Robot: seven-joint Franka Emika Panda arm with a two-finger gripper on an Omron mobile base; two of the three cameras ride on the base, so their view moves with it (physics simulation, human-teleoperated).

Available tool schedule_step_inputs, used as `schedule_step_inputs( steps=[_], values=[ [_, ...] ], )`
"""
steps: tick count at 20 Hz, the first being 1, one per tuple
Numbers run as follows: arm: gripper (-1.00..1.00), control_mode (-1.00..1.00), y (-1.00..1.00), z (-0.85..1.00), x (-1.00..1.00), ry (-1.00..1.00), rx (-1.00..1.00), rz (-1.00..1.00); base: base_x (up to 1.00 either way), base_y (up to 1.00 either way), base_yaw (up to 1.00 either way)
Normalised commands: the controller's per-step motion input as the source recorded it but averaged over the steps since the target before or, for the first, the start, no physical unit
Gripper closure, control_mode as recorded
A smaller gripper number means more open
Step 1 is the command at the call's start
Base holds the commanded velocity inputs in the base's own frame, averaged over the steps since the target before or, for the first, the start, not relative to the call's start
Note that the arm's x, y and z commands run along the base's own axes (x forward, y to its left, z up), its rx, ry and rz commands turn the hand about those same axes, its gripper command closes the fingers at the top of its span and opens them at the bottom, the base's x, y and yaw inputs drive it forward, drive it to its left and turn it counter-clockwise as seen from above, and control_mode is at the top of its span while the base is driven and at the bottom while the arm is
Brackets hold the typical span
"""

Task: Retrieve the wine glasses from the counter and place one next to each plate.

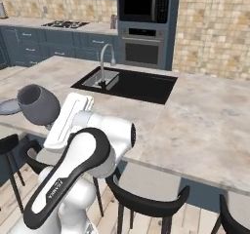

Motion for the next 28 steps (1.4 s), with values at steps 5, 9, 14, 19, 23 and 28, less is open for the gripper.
schedule_step_inputs(
  steps=[5,9,14,19,23,28],
  values=[
    [1.0,1.0,0.0,0.0,0.0,0.0,0.0,0.0,0.0,-0.21,0.3],
    [1.0,1.0,0.0,0.0,0.0,0.0,0.0,0.0,0.0,-0.15,0.35],
    [1.0,-1.0,-0.06,0.0,0.19,0.14,0.01,0.14,0.0,-0.02,0.11],
    [1.0,-1.0,-0.21,-0.07,0.5,0.23,0.01,0.14,0.0,0.0,0.0],
    [1.0,-1.0,-0.08,-0.42,0.63,0.2,-0.05,0.13,0.0,0.0,0.0],
    [1.0,-1.0,0.0,-0.57,0.96,0.22,-0.09,0.02,0.0,0.0,0.0]
  ],
)
